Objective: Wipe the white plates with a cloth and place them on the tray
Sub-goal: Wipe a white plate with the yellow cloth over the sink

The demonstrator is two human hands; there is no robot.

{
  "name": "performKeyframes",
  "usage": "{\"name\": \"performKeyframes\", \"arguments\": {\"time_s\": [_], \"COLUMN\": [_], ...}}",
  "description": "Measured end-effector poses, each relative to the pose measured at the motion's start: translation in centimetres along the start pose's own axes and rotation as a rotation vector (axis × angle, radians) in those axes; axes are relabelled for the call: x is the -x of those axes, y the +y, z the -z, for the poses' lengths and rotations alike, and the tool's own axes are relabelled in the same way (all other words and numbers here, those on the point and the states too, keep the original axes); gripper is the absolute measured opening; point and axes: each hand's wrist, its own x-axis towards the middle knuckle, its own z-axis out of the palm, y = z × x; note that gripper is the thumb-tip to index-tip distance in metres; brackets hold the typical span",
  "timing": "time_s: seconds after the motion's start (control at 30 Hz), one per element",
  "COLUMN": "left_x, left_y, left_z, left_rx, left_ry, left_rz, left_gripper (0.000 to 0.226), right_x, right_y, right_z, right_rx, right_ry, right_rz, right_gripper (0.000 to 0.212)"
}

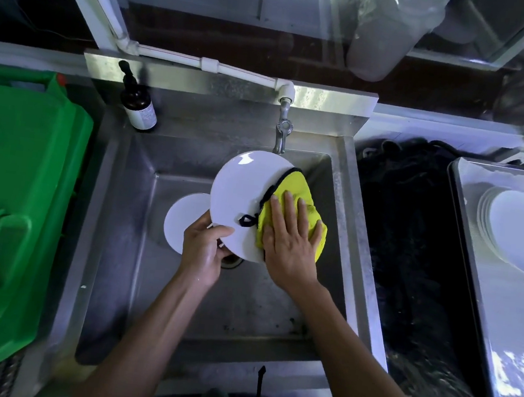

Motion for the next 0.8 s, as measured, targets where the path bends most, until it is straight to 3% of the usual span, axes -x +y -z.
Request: {"name": "performKeyframes", "arguments": {"time_s": [0.4,0.8], "left_x": [-0.8,-0.5], "left_y": [-0.8,-0.7], "left_z": [0.7,2.7], "left_rx": [0.057,-0.119], "left_ry": [0.048,0.002], "left_rz": [0.038,0.027], "left_gripper": [0.041,0.036], "right_x": [2.8,0.3], "right_y": [-4.7,0.8], "right_z": [-2.6,-1.1], "right_rx": [-0.062,-0.103], "right_ry": [-0.087,-0.006], "right_rz": [-0.002,-0.032], "right_gripper": [0.056,0.054]}}
